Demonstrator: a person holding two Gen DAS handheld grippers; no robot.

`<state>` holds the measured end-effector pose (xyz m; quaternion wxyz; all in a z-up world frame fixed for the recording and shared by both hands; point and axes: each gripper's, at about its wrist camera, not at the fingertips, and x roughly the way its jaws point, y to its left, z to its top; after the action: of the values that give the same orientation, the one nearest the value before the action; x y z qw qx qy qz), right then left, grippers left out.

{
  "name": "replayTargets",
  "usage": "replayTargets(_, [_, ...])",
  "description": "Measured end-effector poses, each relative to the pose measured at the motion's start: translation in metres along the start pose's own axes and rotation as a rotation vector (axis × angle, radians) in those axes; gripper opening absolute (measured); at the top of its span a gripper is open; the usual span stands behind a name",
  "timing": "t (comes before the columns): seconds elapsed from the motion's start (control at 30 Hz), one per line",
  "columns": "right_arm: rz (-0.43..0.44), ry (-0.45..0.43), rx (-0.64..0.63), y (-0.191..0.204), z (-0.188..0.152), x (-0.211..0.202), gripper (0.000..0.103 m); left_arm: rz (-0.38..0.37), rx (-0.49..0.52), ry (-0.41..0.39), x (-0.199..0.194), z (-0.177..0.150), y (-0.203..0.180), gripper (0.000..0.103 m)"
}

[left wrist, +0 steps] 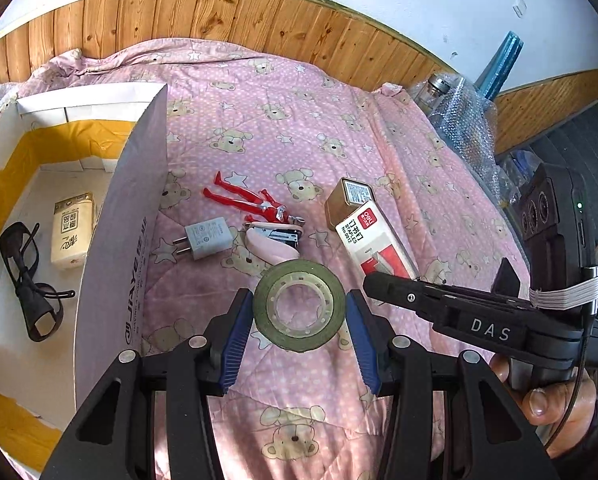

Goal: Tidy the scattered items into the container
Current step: 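Lift the tape roll and staple box and carry both over the white box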

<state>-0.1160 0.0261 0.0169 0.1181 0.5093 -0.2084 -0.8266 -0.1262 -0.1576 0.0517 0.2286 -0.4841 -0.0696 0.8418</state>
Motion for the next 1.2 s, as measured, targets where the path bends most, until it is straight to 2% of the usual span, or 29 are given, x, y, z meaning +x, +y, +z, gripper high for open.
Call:
replayTargets(0.5, [-0.018,-0.047,-0.042,0.025,-0.024,-0.034,0.016,-0.032,0.029,-0.069,-0.039,-0.013,-0.013,0.049])
replayTargets(1.2, [-0.027,-0.094,-0.148,0.081,-0.054,-0.071,0.016,-0.068,0.015,-0.181,-0.096,-0.036,-0.012,0.049])
